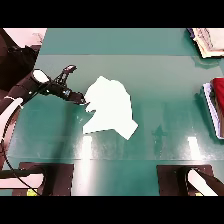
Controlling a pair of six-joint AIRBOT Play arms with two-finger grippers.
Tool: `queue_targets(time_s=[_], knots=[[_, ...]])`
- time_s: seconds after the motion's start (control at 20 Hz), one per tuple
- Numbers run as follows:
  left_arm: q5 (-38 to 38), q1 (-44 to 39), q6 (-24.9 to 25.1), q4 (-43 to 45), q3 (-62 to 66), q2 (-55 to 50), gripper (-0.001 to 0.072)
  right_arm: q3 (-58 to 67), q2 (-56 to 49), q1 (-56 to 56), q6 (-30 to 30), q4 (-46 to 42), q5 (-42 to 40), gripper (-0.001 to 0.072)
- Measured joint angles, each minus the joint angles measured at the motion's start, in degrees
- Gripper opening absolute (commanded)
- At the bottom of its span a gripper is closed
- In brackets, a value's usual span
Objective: Fold the shirts.
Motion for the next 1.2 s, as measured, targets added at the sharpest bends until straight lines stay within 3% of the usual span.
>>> queue_targets(time_s=[0.05, 0.1, 0.3, 0.35, 0.45, 0.5, 0.7, 0.95, 1.2], knots=[[0.57, -0.42, 0.33, -0.44, -0.20, -0.46, 0.0267, 0.00, 0.00, 0.00, 0.02, 0.00, 0.02, 0.0017], [0.92, -0.79, 0.59, -0.76, -0.28, -0.76, 0.0033, 0.00, 0.00, 0.00, 0.20, 0.00, 0.17, 0.0017], [-0.04, -1.29, 0.98, -0.13, 2.34, -0.74, 0.0024, -1.70, 0.00, 0.00, 1.18, 3.26, 2.91, 0.0020], [-1.57, -1.44, 1.01, 0.72, 4.31, -0.24, 0.0024, -3.15, 0.00, 0.00, 1.31, 5.55, 3.78, 0.0059], [-4.55, -1.49, 0.79, 3.10, 9.31, 1.51, 0.0024, -7.80, 0.00, 0.42, 1.49, 11.04, 4.92, 0.0383], [-5.90, -1.44, 0.48, 4.35, 11.98, 2.62, 0.0025, -11.04, 0.02, 1.14, 1.49, 13.55, 5.18, 0.0414], [-9.33, -1.55, -0.42, 7.06, 21.70, 8.33, 0.0025, -27.54, 0.00, 7.67, 1.53, 18.43, 2.58, 0.0413], [-10.49, -1.53, -1.66, 8.17, 26.60, 12.85, 0.0025, -48.48, -2.47, 21.38, 1.55, 23.61, -8.94, 0.0413], [-11.74, -1.53, -3.76, 8.44, 27.58, 13.84, 0.0025, -56.30, -11.63, 33.00, -4.44, 35.60, -19.41, 0.0410]])
